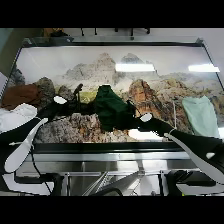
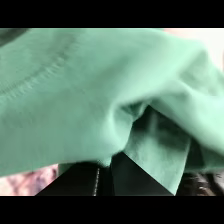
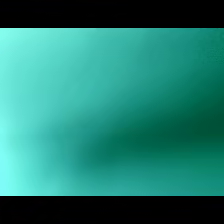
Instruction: Fold the shirts.
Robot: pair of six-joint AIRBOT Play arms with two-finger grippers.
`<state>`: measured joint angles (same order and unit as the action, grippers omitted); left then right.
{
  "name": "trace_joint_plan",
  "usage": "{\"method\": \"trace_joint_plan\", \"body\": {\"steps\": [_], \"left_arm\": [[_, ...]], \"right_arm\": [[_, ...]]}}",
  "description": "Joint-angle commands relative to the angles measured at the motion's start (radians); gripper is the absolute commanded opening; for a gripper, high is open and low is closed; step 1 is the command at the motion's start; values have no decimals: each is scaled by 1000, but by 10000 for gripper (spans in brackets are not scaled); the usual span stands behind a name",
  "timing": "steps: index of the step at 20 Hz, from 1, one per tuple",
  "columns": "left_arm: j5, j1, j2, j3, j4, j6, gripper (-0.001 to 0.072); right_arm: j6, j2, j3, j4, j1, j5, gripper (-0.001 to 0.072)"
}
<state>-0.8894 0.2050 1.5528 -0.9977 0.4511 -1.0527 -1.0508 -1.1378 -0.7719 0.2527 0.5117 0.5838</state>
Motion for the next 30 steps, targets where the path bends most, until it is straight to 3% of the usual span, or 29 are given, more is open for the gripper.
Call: {"method": "trace_joint_plan", "body": {"steps": [1,4,9,13,16,19,23,27,30], "left_arm": [[-32,-101,-125,-13,-1,5,16],[-196,-266,-280,-109,-5,-27,16],[-219,-366,-527,-394,-70,-57,16],[-206,-371,-650,-576,-67,-59,16],[-213,-438,-700,-682,34,-87,16],[-272,-451,-717,-645,72,-101,16],[-280,-264,-678,-395,103,-99,16],[-197,-55,-534,-100,209,-100,17],[-140,19,-371,74,212,-85,17]], "right_arm": [[-70,150,-2,57,-98,142,20],[-286,365,-72,328,-354,352,20],[-221,487,-521,341,-678,517,20],[-157,460,-854,317,-705,512,20],[-181,450,-1007,412,-722,494,20],[-180,433,-1007,412,-721,570,20],[-152,325,-871,261,-701,753,20],[-148,247,-526,270,-598,753,20],[-135,171,-237,270,-563,673,21]]}}
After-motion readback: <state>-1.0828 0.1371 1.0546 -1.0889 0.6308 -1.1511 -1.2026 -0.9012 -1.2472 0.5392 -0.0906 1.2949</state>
